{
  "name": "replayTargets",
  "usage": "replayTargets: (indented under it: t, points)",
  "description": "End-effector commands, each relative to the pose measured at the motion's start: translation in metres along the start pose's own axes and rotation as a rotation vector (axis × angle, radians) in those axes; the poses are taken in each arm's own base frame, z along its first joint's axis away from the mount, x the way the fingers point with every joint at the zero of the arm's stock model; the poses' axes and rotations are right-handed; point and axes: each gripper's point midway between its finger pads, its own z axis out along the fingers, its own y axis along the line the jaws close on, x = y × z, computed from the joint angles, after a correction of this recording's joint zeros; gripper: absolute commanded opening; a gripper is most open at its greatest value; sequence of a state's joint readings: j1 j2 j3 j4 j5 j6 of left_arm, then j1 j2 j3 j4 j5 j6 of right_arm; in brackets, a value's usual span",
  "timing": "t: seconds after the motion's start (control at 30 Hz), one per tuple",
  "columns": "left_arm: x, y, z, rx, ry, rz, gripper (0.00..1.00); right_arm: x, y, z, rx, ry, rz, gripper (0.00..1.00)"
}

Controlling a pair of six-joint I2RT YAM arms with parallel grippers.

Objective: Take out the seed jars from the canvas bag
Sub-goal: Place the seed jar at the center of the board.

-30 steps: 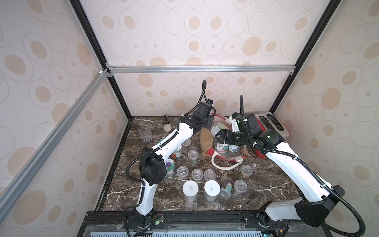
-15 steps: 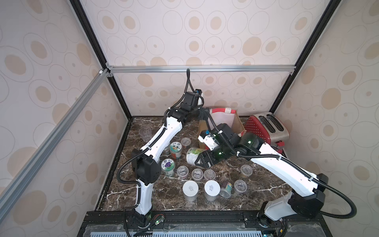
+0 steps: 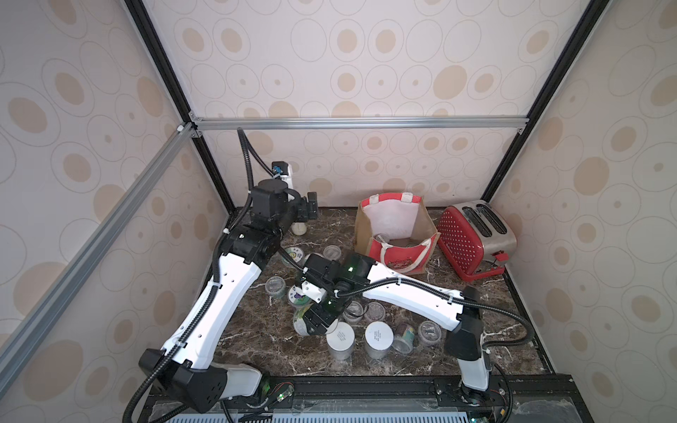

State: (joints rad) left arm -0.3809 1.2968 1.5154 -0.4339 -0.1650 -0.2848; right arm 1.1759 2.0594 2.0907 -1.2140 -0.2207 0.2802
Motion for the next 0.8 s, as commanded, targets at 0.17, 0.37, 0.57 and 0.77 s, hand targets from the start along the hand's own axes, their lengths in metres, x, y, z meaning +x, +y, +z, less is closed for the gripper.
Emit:
replayTargets:
  t: [0.17,0.37,0.57,0.77]
  points:
    - [-0.009,0.037,-0.037,-0.118,-0.119,-0.056,0.98,0.011,-0.002,0.053,0.144,0.194,-0.06,0.66]
    - [-0.006,0.043,-0.045,-0.135,-0.129,-0.058,0.98,0.014,-0.012,0.078,0.189,0.257,-0.048,0.79]
    - [-0.005,0.041,-0.044,-0.119,-0.13,-0.063,0.99,0.009,-0.002,0.062,0.139,0.217,-0.056,0.99]
    - [-0.002,0.037,-0.04,-0.098,-0.119,-0.072,0.99,0.006,0.007,0.035,0.097,0.148,-0.058,1.0]
